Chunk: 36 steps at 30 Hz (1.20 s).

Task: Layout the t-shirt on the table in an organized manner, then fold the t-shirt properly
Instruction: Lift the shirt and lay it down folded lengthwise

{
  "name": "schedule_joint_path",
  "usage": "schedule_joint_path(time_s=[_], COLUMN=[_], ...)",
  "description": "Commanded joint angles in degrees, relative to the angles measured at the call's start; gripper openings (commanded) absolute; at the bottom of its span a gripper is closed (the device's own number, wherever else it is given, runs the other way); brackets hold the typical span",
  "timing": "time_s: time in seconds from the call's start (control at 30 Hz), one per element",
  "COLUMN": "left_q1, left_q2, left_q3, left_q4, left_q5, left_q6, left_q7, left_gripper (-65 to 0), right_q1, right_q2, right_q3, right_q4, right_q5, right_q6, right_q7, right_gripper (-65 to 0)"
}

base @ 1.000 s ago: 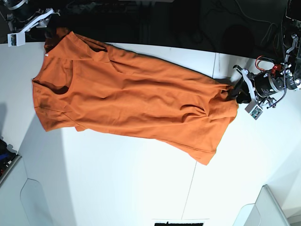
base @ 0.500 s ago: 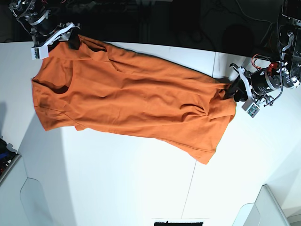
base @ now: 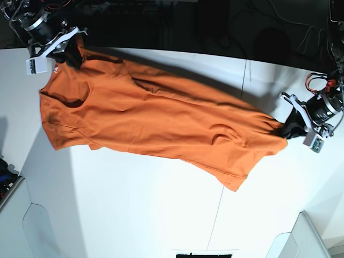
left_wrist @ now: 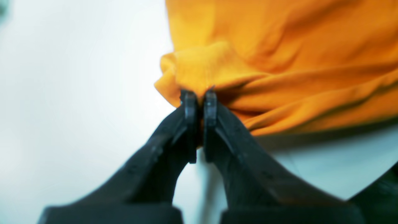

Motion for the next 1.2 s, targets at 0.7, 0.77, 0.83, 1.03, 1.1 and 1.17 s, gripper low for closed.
schedule_joint_path(time_s=[0.7,0.77,0.83,1.03,1.1,1.17], left_q1=[-10.2,-16.2,-22.3,-39.0,-42.0,-43.4], left_q2=[-0.2,-0.2,-0.1,4.8,6.4,7.6], left_q3=[-9.6,-2.4,4.6,15.9,17.0,17.2], left_q4=[5.2,-2.0,-10.4,-32.4,-37.6,-41.2], left_q5=[-6.4,-1.7,1.9,8.2,8.3,8.2], left_q6=[1.0,2.8,3.4,5.8,5.7,5.5], left_q7=[-5.3,-7.7,-11.5,-14.2,-14.1,-13.7], left_gripper=[-65.0,-65.0,-65.0,-65.0,-62.0,-49.1], right_q1=[15.6,20.6,26.3,44.8,49.4,52.7], right_q2=[3.8,5.6,7.3,8.6,8.6,8.6], right_q3=[12.2,9.6,6.1,-0.9,-1.6,-2.2], right_q4=[6.4,-0.2,-7.6,-27.4,-33.5,-38.9], right_q5=[-2.5,-5.1,-8.9,-15.3,-15.8,-15.8], right_q6=[1.0,1.0,1.0,1.0,1.0,0.8], right_q7=[7.2,9.2,11.1,12.3,12.2,11.5], right_gripper=[-65.0,-65.0,-65.0,-65.0,-65.0,-60.4])
